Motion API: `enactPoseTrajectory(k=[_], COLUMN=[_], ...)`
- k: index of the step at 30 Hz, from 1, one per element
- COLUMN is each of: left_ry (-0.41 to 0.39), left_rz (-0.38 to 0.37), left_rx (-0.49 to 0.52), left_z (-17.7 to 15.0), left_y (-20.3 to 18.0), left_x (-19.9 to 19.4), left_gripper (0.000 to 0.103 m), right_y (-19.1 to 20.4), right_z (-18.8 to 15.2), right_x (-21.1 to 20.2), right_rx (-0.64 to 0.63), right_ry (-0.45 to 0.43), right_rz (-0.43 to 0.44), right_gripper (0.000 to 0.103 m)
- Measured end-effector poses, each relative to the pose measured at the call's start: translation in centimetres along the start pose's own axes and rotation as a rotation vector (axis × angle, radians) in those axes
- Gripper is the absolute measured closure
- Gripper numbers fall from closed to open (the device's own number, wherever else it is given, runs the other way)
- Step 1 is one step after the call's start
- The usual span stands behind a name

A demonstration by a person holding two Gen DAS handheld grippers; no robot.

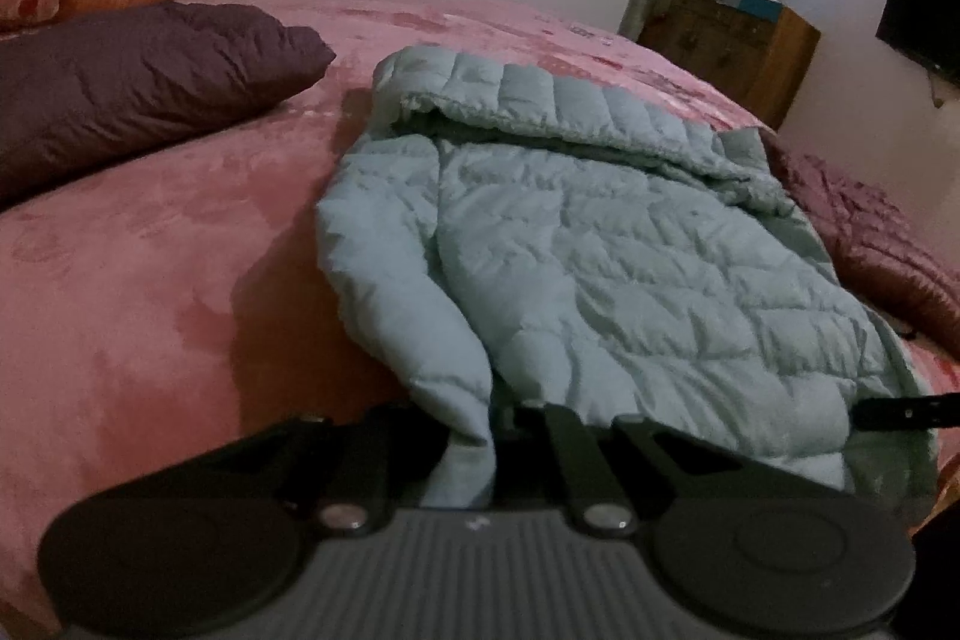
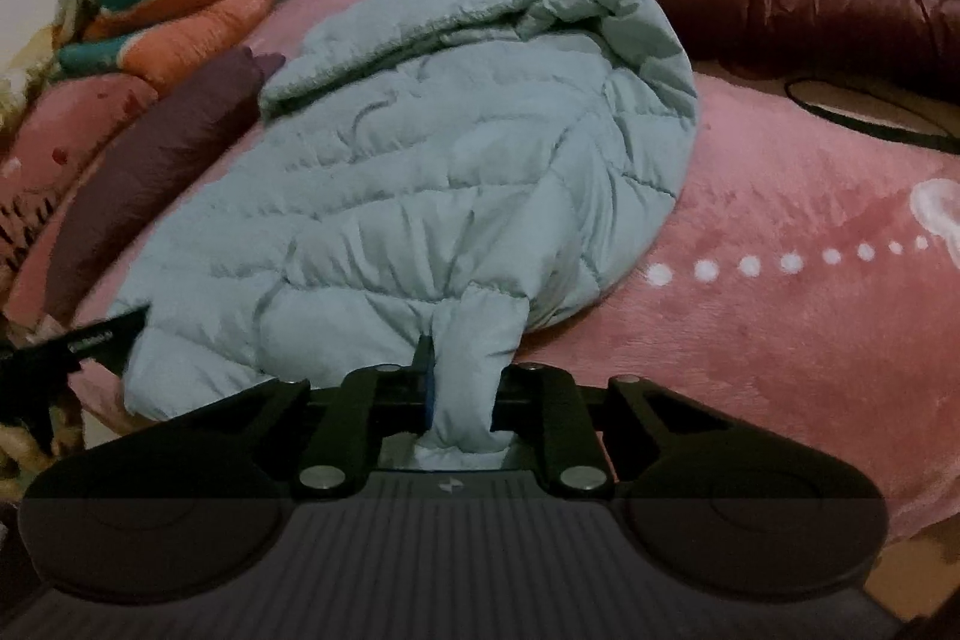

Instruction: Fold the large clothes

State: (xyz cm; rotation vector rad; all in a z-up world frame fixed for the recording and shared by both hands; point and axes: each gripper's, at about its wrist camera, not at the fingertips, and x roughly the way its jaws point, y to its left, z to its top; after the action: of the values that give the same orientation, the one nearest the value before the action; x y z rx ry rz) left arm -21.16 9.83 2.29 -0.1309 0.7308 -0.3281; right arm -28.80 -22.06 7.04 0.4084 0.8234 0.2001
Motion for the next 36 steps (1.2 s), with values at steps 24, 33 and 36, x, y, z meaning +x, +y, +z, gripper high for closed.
enactPoseTrajectory(k=[24,33,36], left_ry=[-0.127,-0.207,-0.218], left_rz=[-0.292,-0.402,-0.412], left_rx=[-0.013,-0.157,-0.236], left_z=[-1.8,0.8,2.1], left_y=[-2.5,-1.1,0.1], left_x=[-12.8,-12.8,-11.8], left_gripper=[0.1,0.1,0.1], right_y=[-4.0,-6.9,-7.7], right_z=[-2.7,-1.6,-0.1], right_x=[-8.8,-8.3,-7.5], right_rx=[0.292,0.527,0.573], right_ry=[-0.001,0.006,-0.016], right_rz=[0.424,0.628,0.663], right_gripper=[0.09,0.09,0.09])
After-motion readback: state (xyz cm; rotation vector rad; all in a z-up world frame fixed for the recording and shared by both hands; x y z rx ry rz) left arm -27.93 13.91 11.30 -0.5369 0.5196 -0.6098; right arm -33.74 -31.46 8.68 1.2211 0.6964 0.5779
